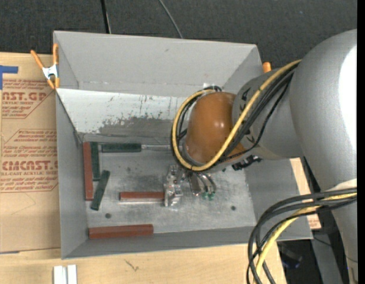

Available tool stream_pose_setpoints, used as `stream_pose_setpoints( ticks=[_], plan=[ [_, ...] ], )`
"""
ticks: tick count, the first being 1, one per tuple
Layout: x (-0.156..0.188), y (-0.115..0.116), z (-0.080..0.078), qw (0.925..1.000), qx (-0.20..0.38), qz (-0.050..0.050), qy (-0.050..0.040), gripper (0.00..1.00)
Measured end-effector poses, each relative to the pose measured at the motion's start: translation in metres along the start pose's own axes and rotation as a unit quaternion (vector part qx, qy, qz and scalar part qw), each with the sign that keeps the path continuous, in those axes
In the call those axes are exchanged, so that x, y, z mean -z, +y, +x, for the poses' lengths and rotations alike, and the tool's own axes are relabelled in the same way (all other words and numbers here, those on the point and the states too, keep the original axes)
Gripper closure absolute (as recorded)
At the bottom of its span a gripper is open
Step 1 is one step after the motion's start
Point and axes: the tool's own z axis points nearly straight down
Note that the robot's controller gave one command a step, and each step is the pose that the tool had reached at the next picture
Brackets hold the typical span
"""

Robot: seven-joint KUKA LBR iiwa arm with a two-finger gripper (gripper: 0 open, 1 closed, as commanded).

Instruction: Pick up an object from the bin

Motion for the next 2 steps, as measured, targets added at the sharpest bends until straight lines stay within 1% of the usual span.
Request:
stream_pose_setpoints(
  ticks=[1, 2],
  plan=[
    [0.1013, 0.0034, -0.0065, 0.9999, -0.015, 0.0, 0.0004, 1.0],
    [0.1013, 0.0033, -0.0065, 0.9999, -0.015, 0.0, 0.0005, 1.0]
  ],
)
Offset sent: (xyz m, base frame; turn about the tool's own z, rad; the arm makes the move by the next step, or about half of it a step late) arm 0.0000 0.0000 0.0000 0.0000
